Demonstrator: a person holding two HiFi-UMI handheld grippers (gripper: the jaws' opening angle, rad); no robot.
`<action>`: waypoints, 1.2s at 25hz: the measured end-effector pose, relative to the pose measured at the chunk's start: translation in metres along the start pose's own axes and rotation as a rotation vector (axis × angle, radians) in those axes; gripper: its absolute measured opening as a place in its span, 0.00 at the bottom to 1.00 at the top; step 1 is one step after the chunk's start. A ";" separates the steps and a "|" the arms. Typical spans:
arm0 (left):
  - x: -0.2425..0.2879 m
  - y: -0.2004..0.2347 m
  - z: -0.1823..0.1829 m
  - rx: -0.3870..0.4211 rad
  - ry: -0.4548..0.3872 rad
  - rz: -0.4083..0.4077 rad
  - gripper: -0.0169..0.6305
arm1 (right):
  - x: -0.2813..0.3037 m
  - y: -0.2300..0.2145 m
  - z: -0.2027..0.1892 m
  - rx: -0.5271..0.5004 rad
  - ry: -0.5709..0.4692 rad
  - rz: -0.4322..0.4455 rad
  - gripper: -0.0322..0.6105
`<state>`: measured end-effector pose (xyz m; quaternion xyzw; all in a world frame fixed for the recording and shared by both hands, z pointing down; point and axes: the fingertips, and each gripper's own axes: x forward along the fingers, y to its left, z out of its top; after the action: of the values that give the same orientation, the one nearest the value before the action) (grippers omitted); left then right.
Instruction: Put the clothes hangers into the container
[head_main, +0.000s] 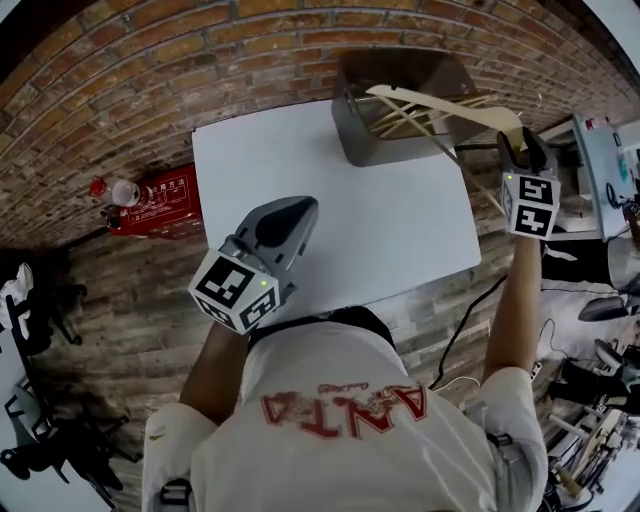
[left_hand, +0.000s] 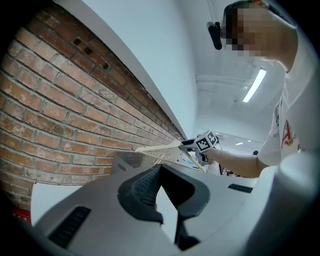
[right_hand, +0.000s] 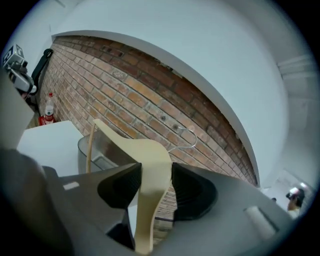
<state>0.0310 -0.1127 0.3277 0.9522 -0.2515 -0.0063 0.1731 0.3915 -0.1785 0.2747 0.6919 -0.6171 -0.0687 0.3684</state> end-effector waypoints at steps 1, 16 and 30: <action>0.002 0.000 0.000 -0.001 0.000 0.002 0.04 | 0.009 -0.002 0.002 -0.031 0.010 0.008 0.34; 0.036 0.004 -0.003 -0.013 -0.030 0.125 0.04 | 0.135 0.026 0.015 -0.379 0.122 0.292 0.34; 0.053 0.021 -0.034 -0.078 -0.039 0.307 0.04 | 0.227 0.096 -0.019 -0.708 0.263 0.588 0.34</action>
<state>0.0702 -0.1441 0.3707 0.8948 -0.3970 -0.0080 0.2042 0.3770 -0.3726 0.4268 0.3227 -0.6737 -0.0794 0.6601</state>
